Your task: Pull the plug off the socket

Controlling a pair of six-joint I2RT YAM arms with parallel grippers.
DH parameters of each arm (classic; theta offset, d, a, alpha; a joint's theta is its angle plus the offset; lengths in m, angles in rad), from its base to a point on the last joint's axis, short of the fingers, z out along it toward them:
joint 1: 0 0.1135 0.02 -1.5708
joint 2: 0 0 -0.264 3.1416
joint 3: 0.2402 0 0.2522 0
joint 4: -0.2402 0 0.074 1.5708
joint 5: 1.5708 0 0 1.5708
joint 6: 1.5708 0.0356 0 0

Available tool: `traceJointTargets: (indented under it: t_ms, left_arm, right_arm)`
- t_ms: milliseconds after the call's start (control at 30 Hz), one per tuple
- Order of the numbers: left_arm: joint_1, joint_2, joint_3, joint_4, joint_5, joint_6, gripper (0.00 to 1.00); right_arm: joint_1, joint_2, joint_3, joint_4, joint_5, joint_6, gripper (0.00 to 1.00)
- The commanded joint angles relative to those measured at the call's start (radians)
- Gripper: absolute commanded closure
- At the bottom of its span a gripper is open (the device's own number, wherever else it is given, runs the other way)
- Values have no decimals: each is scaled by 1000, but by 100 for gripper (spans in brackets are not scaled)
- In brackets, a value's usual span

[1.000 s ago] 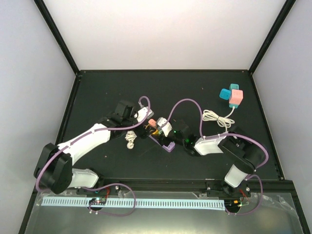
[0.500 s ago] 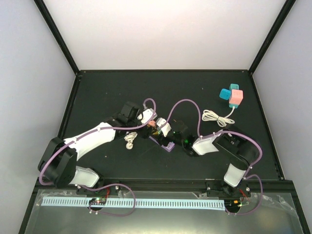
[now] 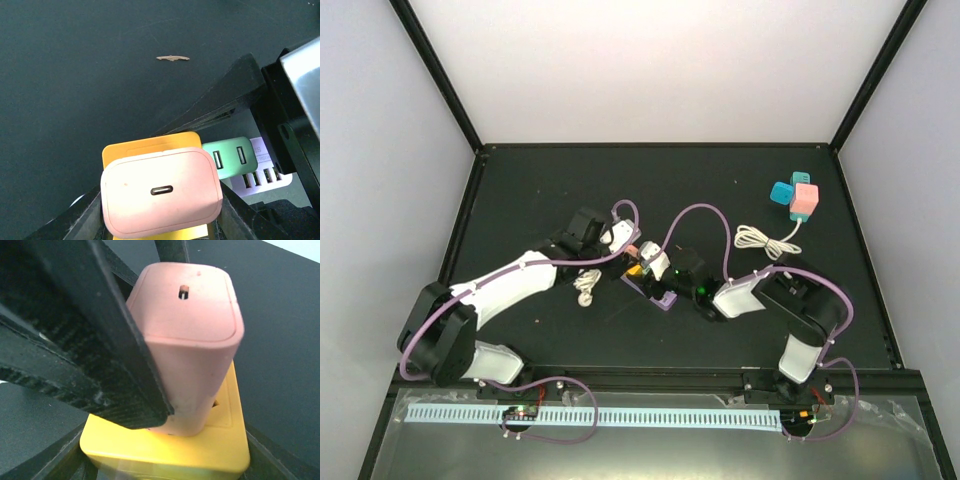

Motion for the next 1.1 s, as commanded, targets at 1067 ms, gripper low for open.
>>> traceJointTargets:
  t_ms: [1067]
  left_arm:
    - [0, -153, -17, 83, -2, 69, 81]
  right_arm:
    - [6, 155, 89, -130, 61, -4, 70]
